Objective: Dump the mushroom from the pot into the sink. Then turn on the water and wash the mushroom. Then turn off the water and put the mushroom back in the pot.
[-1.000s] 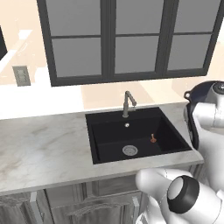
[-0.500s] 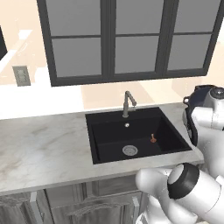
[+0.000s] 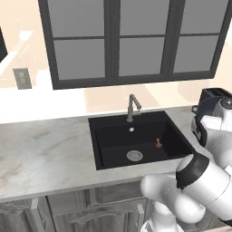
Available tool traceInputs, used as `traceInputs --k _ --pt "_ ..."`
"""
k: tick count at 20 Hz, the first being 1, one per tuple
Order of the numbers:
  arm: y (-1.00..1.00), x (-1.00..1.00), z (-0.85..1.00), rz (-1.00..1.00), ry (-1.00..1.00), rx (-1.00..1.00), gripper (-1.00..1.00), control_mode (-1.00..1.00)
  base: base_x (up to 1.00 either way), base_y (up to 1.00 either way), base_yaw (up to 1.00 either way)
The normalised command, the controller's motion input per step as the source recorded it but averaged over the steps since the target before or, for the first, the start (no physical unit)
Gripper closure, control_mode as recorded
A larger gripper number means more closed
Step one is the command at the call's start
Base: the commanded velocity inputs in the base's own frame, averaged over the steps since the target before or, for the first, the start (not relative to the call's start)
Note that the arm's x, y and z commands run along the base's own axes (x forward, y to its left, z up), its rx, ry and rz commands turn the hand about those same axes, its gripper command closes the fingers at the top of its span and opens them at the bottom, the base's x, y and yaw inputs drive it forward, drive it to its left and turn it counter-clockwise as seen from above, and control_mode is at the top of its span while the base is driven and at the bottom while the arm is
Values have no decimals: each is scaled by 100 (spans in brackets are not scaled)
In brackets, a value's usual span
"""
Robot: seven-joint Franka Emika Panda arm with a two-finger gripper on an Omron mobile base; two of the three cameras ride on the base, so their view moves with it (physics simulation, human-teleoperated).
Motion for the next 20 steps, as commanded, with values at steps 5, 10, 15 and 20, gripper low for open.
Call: traceInputs --k 5,10,15,20 --pt "-20 14 -32 0 0 3 100 -100 0 0 0" --pt "-14 17 -35 0 1 2 100 -100 0 0 0" --pt "-2 22 -41 0 3 0 100 -100 0 0 0" --pt "0 26 -42 0 4 0 100 -100 0 0 0"
